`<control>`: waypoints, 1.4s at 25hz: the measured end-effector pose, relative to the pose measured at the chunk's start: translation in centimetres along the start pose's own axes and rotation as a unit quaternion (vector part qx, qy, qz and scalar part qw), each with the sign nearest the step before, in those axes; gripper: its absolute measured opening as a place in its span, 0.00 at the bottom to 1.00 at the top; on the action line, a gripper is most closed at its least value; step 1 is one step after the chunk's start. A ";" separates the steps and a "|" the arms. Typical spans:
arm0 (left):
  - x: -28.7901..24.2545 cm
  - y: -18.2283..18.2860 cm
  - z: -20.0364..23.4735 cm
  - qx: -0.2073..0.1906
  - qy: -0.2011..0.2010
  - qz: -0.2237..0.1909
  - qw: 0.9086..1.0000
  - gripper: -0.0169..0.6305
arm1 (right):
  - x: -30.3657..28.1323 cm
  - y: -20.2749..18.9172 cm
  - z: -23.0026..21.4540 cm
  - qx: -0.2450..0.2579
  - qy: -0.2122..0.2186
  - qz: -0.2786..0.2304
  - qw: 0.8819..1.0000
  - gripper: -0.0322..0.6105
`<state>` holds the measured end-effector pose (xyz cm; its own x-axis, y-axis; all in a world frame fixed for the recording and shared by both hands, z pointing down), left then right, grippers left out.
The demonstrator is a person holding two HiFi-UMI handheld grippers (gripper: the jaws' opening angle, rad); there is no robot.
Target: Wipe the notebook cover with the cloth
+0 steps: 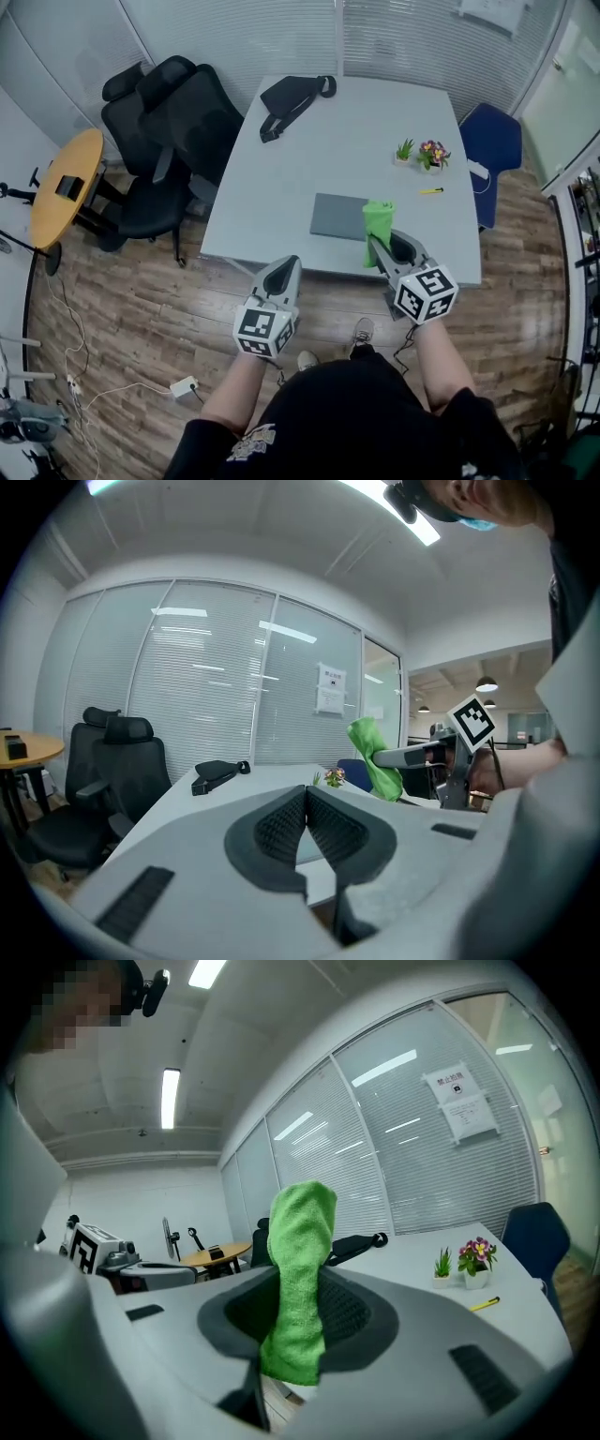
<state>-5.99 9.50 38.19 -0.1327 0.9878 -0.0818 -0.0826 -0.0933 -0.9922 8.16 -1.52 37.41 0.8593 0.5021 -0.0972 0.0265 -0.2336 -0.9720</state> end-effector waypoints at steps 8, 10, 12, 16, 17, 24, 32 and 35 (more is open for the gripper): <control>3.0 -1.6 -1.5 0.019 -0.082 0.007 0.996 0.04 | 6.1 -2.2 3.3 -0.001 -0.091 -0.002 0.996 0.22; 3.3 -1.9 -2.2 0.023 -0.099 0.009 0.995 0.04 | 7.7 -2.8 3.6 -0.004 -0.110 0.000 0.994 0.22; 3.8 -2.1 -2.8 0.027 -0.110 0.011 0.994 0.04 | 8.9 -3.2 4.1 -0.005 -0.123 0.003 0.992 0.22; 4.6 -1.8 -3.6 0.026 -0.118 0.010 0.993 0.04 | 10.2 -3.4 4.8 -0.007 -0.131 0.000 0.991 0.22; 4.8 -1.8 -3.8 0.025 -0.118 0.009 0.993 0.04 | 10.4 -3.4 4.9 -0.007 -0.131 -0.001 0.991 0.22; 5.2 -1.5 -4.2 0.024 -0.117 0.007 0.993 0.04 | 10.4 -3.5 5.3 -0.007 -0.123 -0.004 0.992 0.22; 5.3 -1.4 -4.3 0.031 -0.115 0.006 0.993 0.04 | 10.4 -3.6 5.6 -0.006 -0.120 -0.002 0.993 0.22; 5.3 -1.6 -4.3 0.032 -0.117 0.008 0.993 0.04 | 10.4 -3.8 5.6 -0.007 -0.119 0.000 0.993 0.22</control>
<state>-2.29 15.47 38.91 -0.3592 0.9310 -0.0654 -0.1395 -0.1228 -0.9826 14.18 9.28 38.89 0.7144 0.6842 -0.1464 0.0356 -0.2445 -0.9690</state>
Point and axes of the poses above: the fingertips, and each gripper's own axes: x backward along the fingers, z to its left, y out of its top, the point moved 1 cm from there along x, backward along the fingers, and after that the axes turned 6 degrees about -z, right-handed, at the moved point
